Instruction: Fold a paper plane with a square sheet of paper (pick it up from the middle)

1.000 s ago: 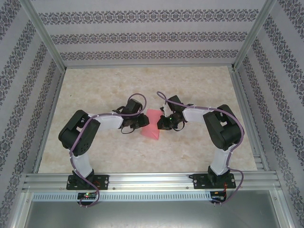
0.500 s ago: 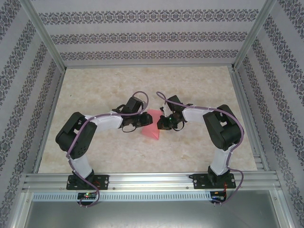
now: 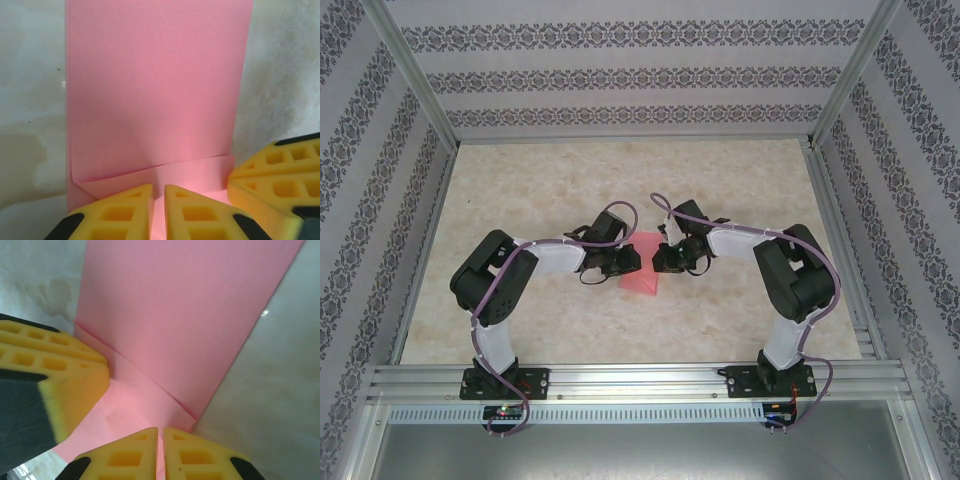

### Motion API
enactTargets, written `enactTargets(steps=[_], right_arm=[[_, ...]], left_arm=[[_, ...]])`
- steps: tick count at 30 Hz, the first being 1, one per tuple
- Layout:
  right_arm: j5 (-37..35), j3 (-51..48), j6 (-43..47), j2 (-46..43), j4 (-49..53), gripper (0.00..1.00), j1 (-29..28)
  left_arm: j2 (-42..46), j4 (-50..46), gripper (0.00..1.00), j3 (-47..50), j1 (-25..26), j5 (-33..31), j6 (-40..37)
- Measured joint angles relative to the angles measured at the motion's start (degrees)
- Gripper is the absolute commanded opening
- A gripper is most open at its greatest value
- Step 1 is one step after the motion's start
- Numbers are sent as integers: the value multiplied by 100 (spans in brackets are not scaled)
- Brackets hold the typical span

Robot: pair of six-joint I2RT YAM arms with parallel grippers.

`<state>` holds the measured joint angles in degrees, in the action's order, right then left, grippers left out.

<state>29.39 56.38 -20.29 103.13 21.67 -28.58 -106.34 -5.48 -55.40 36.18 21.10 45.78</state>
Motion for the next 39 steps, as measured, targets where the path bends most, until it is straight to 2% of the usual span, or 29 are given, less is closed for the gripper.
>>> enactTargets(steps=[5,9,18,39], right_arm=[[-85,2,-24,-452,68,13,-109],[-369,-2,-243,-861,120,12,-448],[-1051,-116,-981,-966,302,11,-1211],[-1427,-111,-1202,-356,562,11,-1307]], left_arm=[[0,66,16,48,22,-66,85],[2,111,14,74,28,-90,149],[-7,162,11,103,33,-118,363],[-7,308,10,162,33,-109,494]])
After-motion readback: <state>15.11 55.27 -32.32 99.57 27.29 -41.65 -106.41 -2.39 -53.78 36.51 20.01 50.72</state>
